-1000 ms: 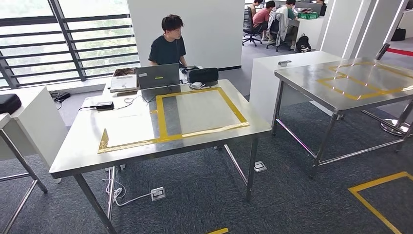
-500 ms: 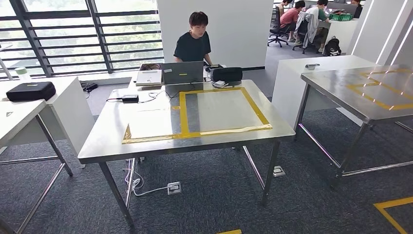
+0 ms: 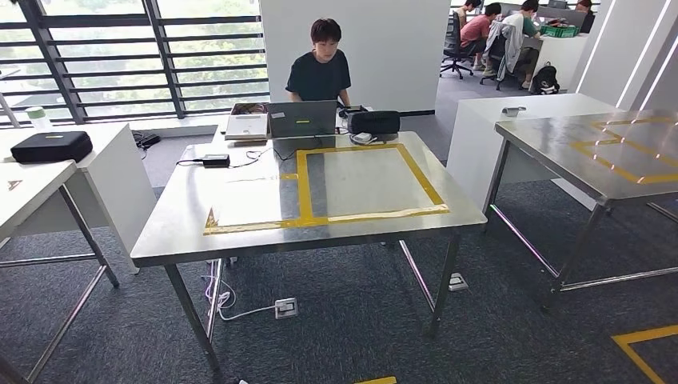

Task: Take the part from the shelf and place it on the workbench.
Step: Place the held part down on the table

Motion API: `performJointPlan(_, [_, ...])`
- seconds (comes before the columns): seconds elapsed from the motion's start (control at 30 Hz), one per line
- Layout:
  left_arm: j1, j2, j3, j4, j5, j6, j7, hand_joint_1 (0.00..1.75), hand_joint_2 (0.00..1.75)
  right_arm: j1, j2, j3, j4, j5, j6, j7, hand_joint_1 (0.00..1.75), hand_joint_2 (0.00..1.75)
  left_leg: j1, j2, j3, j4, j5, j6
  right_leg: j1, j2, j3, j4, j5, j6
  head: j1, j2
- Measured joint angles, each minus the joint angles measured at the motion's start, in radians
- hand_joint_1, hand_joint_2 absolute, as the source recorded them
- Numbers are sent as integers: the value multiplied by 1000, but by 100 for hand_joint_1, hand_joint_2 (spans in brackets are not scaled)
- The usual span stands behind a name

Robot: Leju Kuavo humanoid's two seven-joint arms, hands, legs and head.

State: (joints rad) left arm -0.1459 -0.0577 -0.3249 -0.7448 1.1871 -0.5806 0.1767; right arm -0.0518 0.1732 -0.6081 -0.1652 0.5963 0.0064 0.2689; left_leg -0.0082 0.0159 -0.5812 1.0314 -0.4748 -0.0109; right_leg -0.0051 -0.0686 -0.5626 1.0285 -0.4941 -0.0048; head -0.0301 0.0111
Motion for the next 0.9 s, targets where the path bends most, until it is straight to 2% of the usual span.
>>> performJointPlan(0.33, [-1, 6, 70, -38, -13, 1, -10, 175, 175, 0, 1, -1, 0, 16, 4, 0, 0, 0, -3, 1, -1, 3, -2, 4, -4, 0, 0, -1, 2, 5, 0, 0])
performJointPlan(0.47, [-6, 31, 114, -98, -24, 9, -17, 175, 175, -1, 2, -1, 0, 20, 9, 0, 0, 0, -3, -2, -1, -5, 1, 16, -6, -4, 3, -5, 3, 14, -1, 0])
performJointPlan(0.5, [-9, 37, 126, -115, -28, 10, -19, 175, 175, -1, 2, -1, 0, 21, 10, 0, 0, 0, 0, -5, 4, -13, 5, 21, -6, 5, 2, -1, -3, 18, -1, 0])
performJointPlan(0.57, [-21, 46, 146, -146, -32, 10, -24, 175, 175, -1, 2, -2, 0, 21, 12, 0, 0, 0, 8, -11, 14, -28, 14, 30, -8, 37, -25, 60, -41, 25, 2, 0])
performJointPlan(0.63, [-32, 52, 162, -168, -33, 10, -26, 175, 175, 1, 2, -2, 0, 21, 13, 0, 0, 0, 9, -18, 15, -29, 15, 33, -11, 61, -92, 193, -98, 31, 6, 0])
performJointPlan(0.67, [-34, 56, 168, -176, -34, 10, -28, 175, 175, 2, 2, -2, 0, 22, 13, 0, 0, 0, 9, -22, 14, -28, 14, 33, -13, 63, -124, 249, -112, 34, 8, 0])
performJointPlan(0.7, [-35, 59, 174, -184, -38, 10, -31, 175, 175, 3, 2, -2, 0, 22, 13, 0, 0, 0, 11, -27, 14, -26, 11, 31, -15, 64, -141, 272, -107, 36, 8, 0])
performJointPlan(0.73, [-35, 62, 179, -193, -42, 10, -36, 175, 175, 3, 2, -3, 0, 22, 14, 0, 0, 0, 13, -32, 15, -22, 8, 27, -17, 64, -137, 254, -83, 38, 9, 0])
performJointPlan(0.8, [-36, 68, 192, -219, -50, 12, -45, 175, 175, 2, 2, -5, 0, 23, 15, 0, 0, 0, 19, -40, 14, -8, -3, 13, -24, 66, -82, 129, -16, 43, 10, 0])
performJointPlan(0.83, [-38, 73, 200, -235, -50, 14, -48, 175, 175, 2, 3, -6, 0, 24, 16, -1, 0, 0, 20, -44, 12, 1, -10, 4, -24, 69, -56, 72, 3, 42, 12, 0])
performJointPlan(0.87, [-39, 78, 208, -251, -50, 17, -49, 175, 175, 1, 3, -7, 0, 24, 17, -2, 0, 0, 20, -46, 10, 6, -15, -4, -25, 72, -39, 37, 10, 38, 13, 0])
performJointPlan(0.9, [-41, 84, 216, -267, -50, 19, -49, 175, 175, 1, 4, -9, 0, 24, 18, -3, 0, 0, 18, -48, 8, 8, -18, -11, -23, 75, -34, 27, 5, 31, 12, 0])
